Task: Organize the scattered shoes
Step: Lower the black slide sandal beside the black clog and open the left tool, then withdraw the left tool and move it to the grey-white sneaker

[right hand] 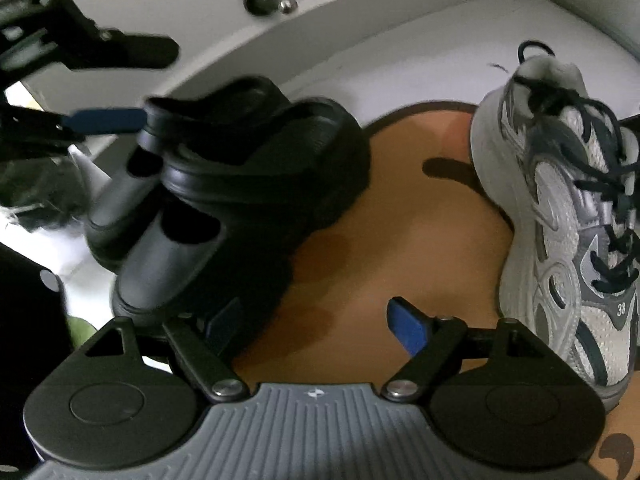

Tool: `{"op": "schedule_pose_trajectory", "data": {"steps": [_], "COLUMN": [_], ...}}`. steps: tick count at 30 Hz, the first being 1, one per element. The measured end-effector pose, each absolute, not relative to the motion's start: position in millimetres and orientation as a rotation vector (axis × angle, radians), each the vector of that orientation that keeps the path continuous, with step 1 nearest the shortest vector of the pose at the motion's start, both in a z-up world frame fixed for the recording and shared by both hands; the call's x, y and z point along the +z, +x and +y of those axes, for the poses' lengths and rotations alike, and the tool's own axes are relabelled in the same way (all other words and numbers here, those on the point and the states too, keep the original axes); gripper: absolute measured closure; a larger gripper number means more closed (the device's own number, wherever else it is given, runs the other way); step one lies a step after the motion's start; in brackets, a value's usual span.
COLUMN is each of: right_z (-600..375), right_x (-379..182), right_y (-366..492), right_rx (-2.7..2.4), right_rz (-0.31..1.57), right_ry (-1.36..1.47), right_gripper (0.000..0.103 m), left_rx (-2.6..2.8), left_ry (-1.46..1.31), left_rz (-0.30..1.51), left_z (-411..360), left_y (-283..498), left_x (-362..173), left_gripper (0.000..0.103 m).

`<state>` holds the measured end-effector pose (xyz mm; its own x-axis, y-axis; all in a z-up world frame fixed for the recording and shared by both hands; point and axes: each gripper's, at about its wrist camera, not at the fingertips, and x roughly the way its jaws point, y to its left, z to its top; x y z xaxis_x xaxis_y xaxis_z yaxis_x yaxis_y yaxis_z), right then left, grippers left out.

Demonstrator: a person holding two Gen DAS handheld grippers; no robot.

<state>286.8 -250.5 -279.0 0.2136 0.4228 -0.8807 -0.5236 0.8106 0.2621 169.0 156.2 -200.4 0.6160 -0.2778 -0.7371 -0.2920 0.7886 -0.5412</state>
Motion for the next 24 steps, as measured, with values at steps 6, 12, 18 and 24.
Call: {"op": "schedule_pose_trajectory", "data": {"steps": [6, 12, 18, 24], "right_z": [-244.9, -233.4, -215.4, -217.5], "right_x": [-286.6, -287.8, -289.8, -290.0], "right_y": [287.2, 287.1, 279.3, 278.9], "right_rx": [0.691, 0.742, 0.819, 0.818], "right_rz": [1.184, 1.176, 1.174, 1.183], "right_ry": [-0.123, -0.125, -0.128, -0.121], "right_gripper": [0.02, 0.02, 0.02, 0.02], "left_rx": [0.014, -0.008, -0.016, -0.008], "left_ry": [-0.704, -0.693, -0.692, -0.701], "left_rz": [0.953, 0.988, 0.989, 0.981], "left_z": [157.3, 149.1, 148.3, 151.6], "left_y": [170.9, 173.2, 171.2, 168.8], "left_x": [-205.9, -210.8, -210.4, -208.8], "left_gripper": [0.035, 0.035, 0.033, 0.033]}}
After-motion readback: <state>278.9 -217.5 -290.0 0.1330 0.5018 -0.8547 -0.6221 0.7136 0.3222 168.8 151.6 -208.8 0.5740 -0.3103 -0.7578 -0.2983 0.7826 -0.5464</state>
